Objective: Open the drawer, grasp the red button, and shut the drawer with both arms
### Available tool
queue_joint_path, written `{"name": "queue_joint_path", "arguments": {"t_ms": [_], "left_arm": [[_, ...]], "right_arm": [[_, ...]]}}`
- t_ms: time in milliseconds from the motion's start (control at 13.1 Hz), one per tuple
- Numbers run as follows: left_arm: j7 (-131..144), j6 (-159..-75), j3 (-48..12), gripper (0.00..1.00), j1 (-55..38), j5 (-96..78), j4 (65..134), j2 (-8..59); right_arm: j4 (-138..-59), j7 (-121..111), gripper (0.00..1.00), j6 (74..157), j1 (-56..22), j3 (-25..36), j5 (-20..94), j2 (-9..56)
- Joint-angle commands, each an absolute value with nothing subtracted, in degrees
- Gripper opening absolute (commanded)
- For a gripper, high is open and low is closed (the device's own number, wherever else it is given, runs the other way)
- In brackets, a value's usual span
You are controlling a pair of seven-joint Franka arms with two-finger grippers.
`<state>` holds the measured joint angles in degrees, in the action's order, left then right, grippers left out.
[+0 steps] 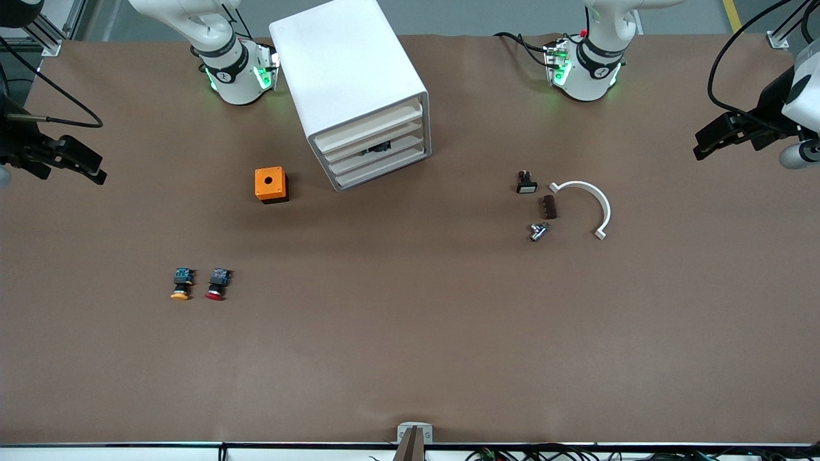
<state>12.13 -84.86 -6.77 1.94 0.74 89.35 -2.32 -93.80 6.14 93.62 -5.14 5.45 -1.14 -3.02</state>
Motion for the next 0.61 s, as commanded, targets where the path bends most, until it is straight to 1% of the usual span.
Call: {"name": "queue_joint_path", "arguments": {"t_ms": [0, 152, 534], "left_arm": [[8.6, -86.1, -5.5, 1.0, 2.1, -0.1, 91.7, -4.0], [7.4, -86.1, -4.3, 1.0, 1.1, 0.0, 91.8, -4.3], [7.3, -85.7, -4.9, 1.0, 0.5, 0.7, 90.7, -4.0]], "right_arm": [[-95.2, 7.0, 1.0, 94.0, -5.1, 5.1, -2.2, -4.4], [-95.2, 7.1, 1.0, 94.0, -5.1, 5.1, -2.2, -4.6], [-95.2, 7.1, 1.0, 93.6, -5.1, 5.1, -2.1, -4.7]]}}
